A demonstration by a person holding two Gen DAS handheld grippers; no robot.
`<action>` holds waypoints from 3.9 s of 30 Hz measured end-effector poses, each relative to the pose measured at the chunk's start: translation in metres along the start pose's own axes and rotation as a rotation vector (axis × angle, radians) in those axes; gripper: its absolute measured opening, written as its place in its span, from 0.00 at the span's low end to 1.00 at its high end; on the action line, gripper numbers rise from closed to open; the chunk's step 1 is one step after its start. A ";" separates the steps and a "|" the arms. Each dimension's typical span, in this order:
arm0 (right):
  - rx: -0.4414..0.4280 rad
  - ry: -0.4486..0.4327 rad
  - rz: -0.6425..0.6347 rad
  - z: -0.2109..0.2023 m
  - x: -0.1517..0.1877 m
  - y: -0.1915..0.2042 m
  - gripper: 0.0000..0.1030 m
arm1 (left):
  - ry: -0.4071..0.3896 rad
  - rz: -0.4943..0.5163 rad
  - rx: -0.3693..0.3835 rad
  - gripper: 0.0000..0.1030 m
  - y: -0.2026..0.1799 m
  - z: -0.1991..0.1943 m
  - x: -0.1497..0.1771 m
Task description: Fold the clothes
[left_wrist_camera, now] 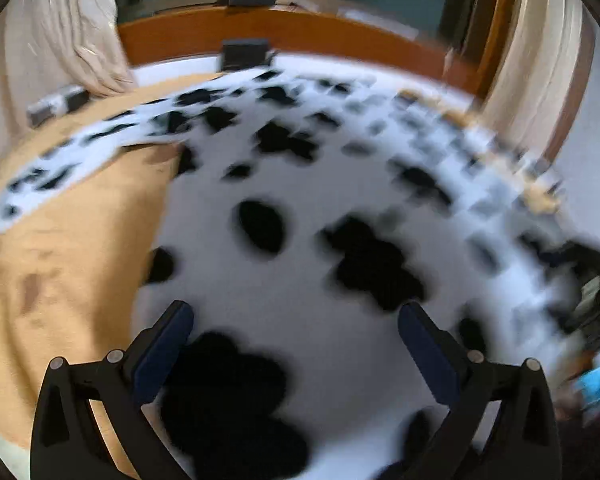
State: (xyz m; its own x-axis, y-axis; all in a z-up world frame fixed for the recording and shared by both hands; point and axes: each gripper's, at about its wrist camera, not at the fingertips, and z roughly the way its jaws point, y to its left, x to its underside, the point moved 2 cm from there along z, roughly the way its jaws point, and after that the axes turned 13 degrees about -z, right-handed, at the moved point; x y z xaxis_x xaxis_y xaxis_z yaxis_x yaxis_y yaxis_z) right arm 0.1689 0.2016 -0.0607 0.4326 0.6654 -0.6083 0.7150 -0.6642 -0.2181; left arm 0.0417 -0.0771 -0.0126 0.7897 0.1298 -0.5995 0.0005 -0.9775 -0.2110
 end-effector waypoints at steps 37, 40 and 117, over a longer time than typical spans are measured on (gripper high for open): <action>-0.110 0.152 0.155 0.078 -0.100 -0.189 0.79 | 0.209 -0.028 0.071 0.99 -0.039 0.096 -0.185; 0.024 0.119 0.295 0.092 -0.131 -0.250 0.79 | 0.154 -0.072 0.065 1.00 -0.041 0.115 -0.241; -0.113 0.147 0.135 0.068 -0.108 -0.101 0.99 | 0.206 0.079 0.088 1.00 -0.042 0.045 -0.079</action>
State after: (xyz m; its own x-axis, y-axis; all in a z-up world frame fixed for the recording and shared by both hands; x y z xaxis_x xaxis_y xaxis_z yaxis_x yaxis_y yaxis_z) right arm 0.0128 0.1738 -0.0249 0.5982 0.6207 -0.5069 0.6982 -0.7141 -0.0504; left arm -0.0479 -0.0386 0.0089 0.8938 0.0083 -0.4484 -0.1124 -0.9638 -0.2419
